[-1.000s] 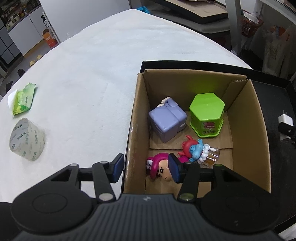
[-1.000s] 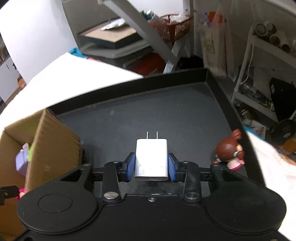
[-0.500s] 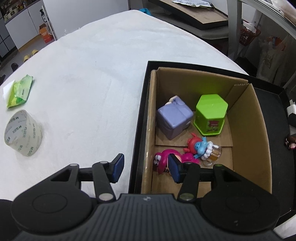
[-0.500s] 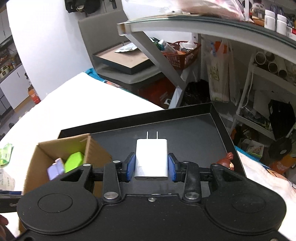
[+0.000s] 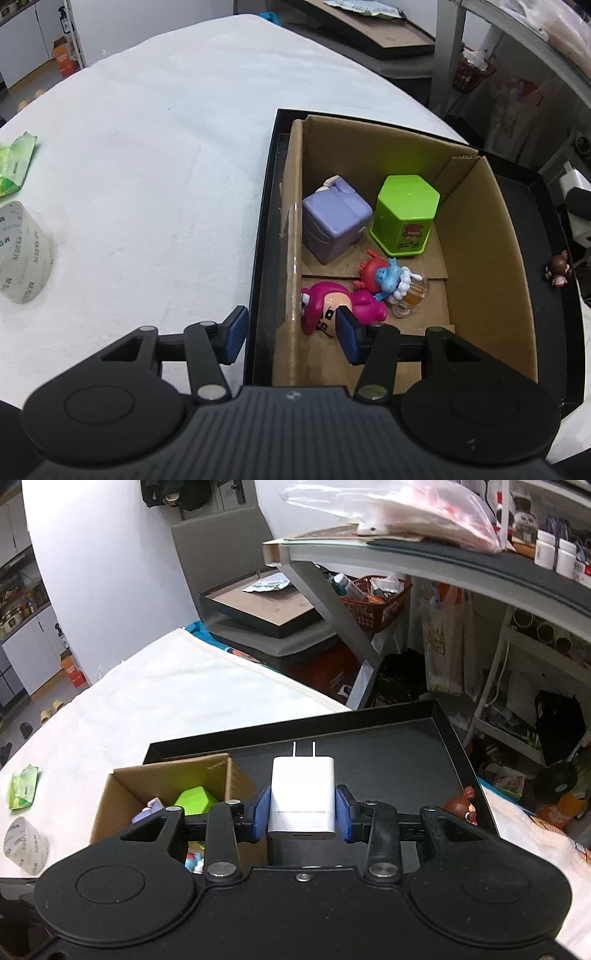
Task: Organize rigid objects
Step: 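Carry the white charger into the box and open the right gripper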
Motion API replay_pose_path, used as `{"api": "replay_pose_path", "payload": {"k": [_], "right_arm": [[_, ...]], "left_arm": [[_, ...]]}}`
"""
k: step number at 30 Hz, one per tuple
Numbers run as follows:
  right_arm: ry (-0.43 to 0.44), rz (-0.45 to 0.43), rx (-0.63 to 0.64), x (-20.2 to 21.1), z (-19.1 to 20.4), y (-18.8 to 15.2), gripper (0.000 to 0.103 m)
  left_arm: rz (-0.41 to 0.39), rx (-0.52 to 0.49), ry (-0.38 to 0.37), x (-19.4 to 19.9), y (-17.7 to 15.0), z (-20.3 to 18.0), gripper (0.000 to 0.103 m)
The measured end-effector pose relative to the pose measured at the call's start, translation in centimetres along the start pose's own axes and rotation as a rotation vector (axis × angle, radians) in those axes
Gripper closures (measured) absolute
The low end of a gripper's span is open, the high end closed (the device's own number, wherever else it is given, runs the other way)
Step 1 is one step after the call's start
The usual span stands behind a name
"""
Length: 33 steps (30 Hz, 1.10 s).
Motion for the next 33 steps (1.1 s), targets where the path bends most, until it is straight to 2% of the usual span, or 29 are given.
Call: {"api": "replay_pose_path", "payload": {"k": [13, 17, 21, 33], "right_arm": [[0.000, 0.005, 0.081, 0.4, 4.6, 1.6, 0.067], [0.004, 0.014, 0.111, 0.0, 6.3, 1.8, 0.067], [-0.003, 0.035, 0.130, -0.2, 7.4, 1.8, 0.067], [0.002, 0.084, 0.137, -0.9, 9.5, 1.5, 0.067]], "left_arm": [[-0.005, 0.047, -0.082, -0.1, 0.3, 0.7, 0.053], [0.017, 0.094, -0.122, -0.2, 0.6, 1.2, 0.061], [0.037, 0.125, -0.155, -0.3, 0.5, 1.7, 0.080], [0.043, 0.138, -0.182, -0.1, 0.5, 2.0, 0.083]]}}
Point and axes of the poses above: each gripper's, at about its wrist camera, not at the fingertips, and x roughly against the way its jaws point, z to its left, y to its top, the point moved 7 cm from there along -x, roughly the way its jaws point, and after that the axes turned 14 degrees about x, right-handed, at the moved point
